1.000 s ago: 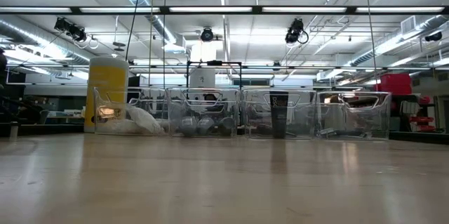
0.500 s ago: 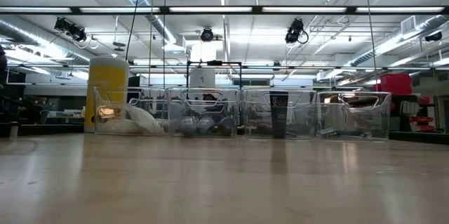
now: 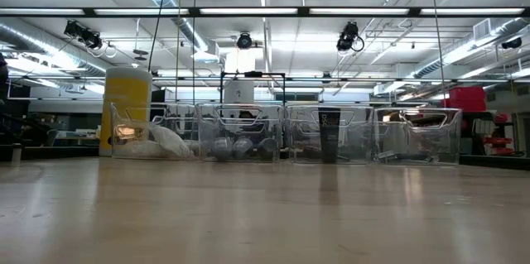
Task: Pick & Place Travel size toiletries
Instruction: Put the white cotton pack into the left transparent bin
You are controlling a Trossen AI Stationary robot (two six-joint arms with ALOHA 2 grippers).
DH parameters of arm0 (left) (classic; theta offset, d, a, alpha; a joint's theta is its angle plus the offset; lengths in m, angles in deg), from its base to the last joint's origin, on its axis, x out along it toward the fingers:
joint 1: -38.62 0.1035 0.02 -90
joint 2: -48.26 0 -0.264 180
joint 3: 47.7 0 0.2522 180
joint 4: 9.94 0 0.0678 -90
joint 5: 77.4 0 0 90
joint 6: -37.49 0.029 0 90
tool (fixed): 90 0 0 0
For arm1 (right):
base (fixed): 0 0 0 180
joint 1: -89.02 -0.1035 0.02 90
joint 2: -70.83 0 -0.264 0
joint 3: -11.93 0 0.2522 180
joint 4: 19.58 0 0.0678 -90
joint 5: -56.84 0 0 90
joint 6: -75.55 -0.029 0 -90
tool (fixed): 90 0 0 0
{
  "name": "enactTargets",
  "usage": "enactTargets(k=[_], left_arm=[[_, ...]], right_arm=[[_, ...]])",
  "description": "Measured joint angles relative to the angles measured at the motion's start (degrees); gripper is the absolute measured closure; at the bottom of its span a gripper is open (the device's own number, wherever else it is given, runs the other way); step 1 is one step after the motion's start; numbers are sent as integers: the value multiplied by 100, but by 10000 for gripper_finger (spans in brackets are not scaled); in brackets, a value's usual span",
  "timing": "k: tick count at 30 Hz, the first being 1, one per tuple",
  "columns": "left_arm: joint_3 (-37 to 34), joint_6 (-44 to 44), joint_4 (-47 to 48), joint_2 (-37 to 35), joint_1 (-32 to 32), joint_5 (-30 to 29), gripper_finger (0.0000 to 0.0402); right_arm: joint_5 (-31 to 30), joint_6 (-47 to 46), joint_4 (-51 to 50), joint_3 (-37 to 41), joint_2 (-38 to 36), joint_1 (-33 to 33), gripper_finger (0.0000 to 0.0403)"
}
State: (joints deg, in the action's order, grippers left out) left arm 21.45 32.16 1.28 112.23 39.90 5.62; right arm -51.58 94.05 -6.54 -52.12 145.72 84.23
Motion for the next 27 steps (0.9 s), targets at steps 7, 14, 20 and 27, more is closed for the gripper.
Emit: enactTargets(k=[7,14,20,27], left_arm=[[1,5,-1,0,0,-2,205],[0,17,-1,-2,0,-2,243],[1,17,-1,-9,0,2,271],[0,18,-1,-9,0,9,298]], right_arm=[[0,0,-1,0,0,2,394],[2,-2,-15,0,0,0,394],[2,-20,-110,0,-2,0,394],[4,-17,-111,2,-2,0,394]])
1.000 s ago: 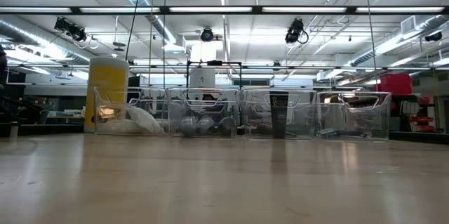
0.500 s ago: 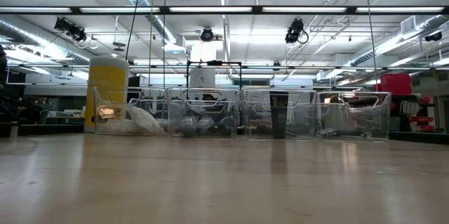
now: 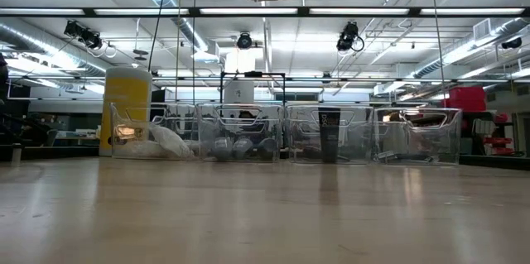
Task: Pick & Place Travel size toiletries
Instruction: Put the white cotton pack into the left transparent bin
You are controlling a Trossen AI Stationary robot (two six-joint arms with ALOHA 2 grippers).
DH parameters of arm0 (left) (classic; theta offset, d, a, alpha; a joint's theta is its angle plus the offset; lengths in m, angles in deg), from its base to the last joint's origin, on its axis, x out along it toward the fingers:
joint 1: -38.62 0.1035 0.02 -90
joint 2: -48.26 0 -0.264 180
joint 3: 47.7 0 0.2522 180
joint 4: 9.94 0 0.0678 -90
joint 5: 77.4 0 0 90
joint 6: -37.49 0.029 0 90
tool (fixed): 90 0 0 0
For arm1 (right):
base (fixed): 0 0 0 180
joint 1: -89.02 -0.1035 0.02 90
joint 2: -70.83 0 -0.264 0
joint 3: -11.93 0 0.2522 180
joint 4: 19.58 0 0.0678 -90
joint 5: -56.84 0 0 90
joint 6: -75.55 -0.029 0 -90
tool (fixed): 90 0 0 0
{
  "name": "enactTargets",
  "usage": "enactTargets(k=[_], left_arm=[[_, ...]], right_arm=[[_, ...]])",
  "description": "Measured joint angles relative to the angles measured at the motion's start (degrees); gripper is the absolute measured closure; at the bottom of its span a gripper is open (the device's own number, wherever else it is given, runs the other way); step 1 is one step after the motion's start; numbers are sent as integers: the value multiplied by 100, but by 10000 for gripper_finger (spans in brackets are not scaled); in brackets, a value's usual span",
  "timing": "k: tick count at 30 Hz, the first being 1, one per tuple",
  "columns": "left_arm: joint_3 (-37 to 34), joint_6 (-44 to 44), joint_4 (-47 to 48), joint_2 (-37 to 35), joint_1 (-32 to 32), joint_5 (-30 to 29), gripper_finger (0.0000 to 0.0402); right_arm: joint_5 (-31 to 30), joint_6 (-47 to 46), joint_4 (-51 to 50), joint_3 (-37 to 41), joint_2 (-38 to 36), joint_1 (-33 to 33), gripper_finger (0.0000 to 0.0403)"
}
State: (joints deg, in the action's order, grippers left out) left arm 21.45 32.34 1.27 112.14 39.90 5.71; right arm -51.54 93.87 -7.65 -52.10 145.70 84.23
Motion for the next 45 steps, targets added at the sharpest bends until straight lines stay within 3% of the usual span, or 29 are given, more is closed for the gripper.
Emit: enactTargets(k=[20,34,45], left_arm=[[0,139,4,0,0,9,393],[0,200,4,0,0,7,396],[0,247,4,0,0,5,395]], right_arm=[[0,15,-2,0,0,0,394],[2,13,12,0,0,0,389],[103,12,22,2,-2,0,346]])
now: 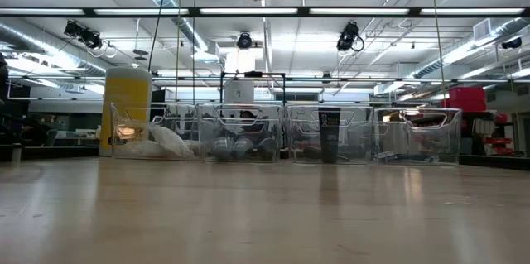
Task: Pick & Place Travel size toiletries
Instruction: Put the white cotton pack into the left transparent bin
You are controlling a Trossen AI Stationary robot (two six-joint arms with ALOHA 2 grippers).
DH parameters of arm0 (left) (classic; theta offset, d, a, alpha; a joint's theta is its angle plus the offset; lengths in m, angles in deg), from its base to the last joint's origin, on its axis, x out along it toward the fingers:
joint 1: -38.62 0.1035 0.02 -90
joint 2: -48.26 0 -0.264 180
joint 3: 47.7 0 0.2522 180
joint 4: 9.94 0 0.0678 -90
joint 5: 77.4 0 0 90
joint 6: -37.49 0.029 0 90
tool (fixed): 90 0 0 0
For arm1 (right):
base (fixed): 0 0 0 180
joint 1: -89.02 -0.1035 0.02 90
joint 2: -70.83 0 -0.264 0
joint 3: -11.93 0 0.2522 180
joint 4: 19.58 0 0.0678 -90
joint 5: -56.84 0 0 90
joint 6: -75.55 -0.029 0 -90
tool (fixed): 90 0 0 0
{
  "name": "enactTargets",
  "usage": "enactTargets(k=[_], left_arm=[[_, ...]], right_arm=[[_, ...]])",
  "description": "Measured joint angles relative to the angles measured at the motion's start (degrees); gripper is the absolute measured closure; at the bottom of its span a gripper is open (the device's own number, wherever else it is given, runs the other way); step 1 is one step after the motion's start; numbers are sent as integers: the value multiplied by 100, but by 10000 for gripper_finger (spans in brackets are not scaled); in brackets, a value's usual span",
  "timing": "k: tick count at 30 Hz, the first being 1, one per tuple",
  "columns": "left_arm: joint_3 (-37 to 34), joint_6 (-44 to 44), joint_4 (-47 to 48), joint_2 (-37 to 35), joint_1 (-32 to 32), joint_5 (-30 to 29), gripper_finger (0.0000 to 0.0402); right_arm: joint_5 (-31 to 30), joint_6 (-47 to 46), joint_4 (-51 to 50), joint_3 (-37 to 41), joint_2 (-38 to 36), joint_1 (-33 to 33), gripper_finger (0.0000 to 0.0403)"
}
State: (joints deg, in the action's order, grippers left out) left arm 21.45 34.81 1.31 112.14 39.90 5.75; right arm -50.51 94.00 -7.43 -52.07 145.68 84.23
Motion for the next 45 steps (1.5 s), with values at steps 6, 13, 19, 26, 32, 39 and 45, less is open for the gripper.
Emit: enactTargets(k=[6,13,19,26,32,39,45], left_arm=[[0,-7,1,0,-2,-74,396],[-1,10,25,0,0,-170,398],[-2,22,123,-28,21,-451,398],[0,28,339,-105,309,-472,397],[-1,31,670,-224,679,-450,396],[-1,16,1003,-337,1081,-410,397],[0,13,1259,-382,1329,-402,398]], right_arm=[[0,-161,6,0,0,0,302],[-2,-368,344,2,-2,0,248],[-2,-624,326,4,-103,0,211],[-2,-709,-231,4,-340,0,188],[-2,-973,-783,4,-474,0,188],[-2,-1061,-1080,4,-474,0,211],[-2,-1096,-1073,4,-474,0,229]])
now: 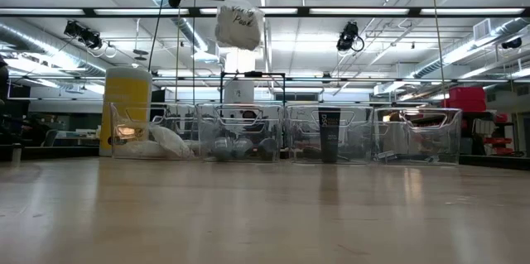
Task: Pick & Place Travel size toiletries
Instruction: Put the white cotton pack into the left transparent bin
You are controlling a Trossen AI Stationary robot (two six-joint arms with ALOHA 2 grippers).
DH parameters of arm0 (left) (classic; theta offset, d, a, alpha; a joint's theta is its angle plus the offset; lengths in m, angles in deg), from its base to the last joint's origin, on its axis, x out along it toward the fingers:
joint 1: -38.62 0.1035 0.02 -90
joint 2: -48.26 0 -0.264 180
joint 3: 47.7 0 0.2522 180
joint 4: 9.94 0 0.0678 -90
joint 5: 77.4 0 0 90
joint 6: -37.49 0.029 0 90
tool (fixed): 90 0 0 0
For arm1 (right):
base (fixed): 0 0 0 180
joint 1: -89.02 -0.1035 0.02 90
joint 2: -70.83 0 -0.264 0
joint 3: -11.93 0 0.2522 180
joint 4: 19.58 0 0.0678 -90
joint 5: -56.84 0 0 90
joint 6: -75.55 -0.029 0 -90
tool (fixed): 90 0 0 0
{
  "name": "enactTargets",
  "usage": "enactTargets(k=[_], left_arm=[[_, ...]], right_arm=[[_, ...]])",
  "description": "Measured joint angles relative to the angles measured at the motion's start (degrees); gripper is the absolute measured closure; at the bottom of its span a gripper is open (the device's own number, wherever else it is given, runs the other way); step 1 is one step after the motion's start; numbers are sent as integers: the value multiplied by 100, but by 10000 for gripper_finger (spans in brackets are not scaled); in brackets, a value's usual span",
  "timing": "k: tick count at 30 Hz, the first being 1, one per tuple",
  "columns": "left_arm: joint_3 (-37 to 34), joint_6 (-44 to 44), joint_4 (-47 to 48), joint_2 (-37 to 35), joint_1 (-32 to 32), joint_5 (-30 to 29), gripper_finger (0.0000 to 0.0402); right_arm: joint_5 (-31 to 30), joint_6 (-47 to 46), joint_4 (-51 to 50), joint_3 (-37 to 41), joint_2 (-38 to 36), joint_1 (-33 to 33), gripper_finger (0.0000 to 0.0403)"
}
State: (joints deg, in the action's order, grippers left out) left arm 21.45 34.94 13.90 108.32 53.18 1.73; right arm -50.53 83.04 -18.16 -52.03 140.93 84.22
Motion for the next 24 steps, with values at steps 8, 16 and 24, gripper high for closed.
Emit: enactTargets(k=[8,16,24], left_arm=[[-2,110,153,-73,378,1,400],[0,-106,578,-136,952,-192,400],[0,-23,968,-136,1550,-181,401]], right_arm=[[2,-460,-74,0,0,-15,246],[4,-579,-131,0,0,-15,261],[4,-579,-129,0,0,-15,275]])
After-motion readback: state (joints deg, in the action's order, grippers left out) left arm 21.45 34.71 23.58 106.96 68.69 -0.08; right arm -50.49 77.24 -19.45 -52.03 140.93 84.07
